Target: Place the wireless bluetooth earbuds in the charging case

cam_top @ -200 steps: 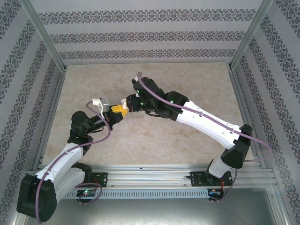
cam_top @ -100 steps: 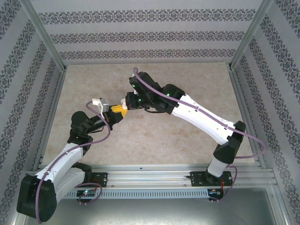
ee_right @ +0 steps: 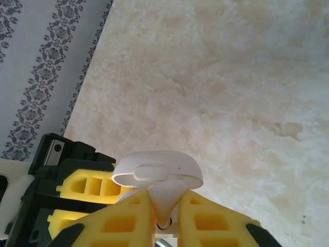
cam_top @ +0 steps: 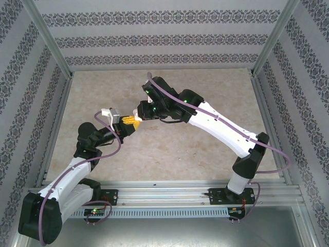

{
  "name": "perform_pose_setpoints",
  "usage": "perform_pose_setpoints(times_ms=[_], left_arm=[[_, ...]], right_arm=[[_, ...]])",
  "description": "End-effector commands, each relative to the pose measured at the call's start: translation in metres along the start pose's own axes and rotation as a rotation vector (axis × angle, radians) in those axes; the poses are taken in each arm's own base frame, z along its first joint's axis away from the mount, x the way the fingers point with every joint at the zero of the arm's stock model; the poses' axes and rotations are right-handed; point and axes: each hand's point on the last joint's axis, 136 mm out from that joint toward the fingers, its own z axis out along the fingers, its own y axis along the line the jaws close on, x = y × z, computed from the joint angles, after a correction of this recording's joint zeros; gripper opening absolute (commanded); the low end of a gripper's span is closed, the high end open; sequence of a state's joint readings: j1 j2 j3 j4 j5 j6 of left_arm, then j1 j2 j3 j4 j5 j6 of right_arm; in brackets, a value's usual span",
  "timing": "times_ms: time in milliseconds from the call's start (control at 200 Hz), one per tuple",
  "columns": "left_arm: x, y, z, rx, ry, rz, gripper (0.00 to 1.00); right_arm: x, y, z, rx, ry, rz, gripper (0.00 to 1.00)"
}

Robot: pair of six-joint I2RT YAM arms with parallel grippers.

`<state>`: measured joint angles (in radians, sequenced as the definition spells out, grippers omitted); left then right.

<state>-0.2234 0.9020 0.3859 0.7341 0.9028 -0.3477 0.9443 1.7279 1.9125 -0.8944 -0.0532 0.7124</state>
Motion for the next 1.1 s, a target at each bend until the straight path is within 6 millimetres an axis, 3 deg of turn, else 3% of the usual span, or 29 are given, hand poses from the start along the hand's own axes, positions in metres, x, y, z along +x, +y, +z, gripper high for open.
perform_pose_setpoints(times_ms=[0,415,784,1094], left_arm=[[-0.023,-0.013,0.0,0.033,-0.071,0.096,0.0],[-0.022,-0.014,-0.002,0.028,-0.068,0.094,0.01],[-0.025,-0.019,-0.002,0.046,-0.057,0.094,0.01],[-0.03,-0.025,0.001,0.085,-0.041,0.093,0.01]], right_arm=[[0.024,0.003,0.007,-0.01,0.112,0.004,0.25],[0.011,0.011,-0.005,-0.031,0.055,-0.002,0.37],[-0.023,0.012,-0.052,-0.087,-0.048,-0.034,0.43],[-0.04,-0.004,-0.044,-0.167,-0.01,0.032,0.44]])
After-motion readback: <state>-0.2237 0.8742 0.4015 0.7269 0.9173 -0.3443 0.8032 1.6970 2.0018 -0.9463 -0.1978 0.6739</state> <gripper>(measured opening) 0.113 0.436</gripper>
